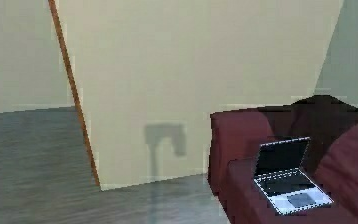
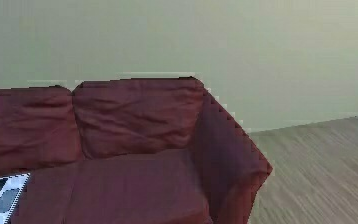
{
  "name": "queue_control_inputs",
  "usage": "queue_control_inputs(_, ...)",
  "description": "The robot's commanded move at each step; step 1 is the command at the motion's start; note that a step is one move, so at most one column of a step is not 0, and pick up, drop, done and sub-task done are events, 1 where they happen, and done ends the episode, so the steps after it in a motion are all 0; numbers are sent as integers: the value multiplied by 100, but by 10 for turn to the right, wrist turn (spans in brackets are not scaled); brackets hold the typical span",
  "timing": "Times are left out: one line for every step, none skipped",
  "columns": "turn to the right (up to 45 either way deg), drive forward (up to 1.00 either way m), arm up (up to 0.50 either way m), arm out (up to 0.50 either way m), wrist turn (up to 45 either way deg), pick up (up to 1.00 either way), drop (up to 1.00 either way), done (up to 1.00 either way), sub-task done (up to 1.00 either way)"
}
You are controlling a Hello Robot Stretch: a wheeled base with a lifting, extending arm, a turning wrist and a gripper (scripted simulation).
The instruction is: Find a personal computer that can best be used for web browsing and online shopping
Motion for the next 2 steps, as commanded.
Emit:
queue_control_inputs(330, 0, 0, 0, 0, 0, 0, 0, 0)
queue_control_inputs(0, 0, 0, 0, 0, 0, 0, 100, 0)
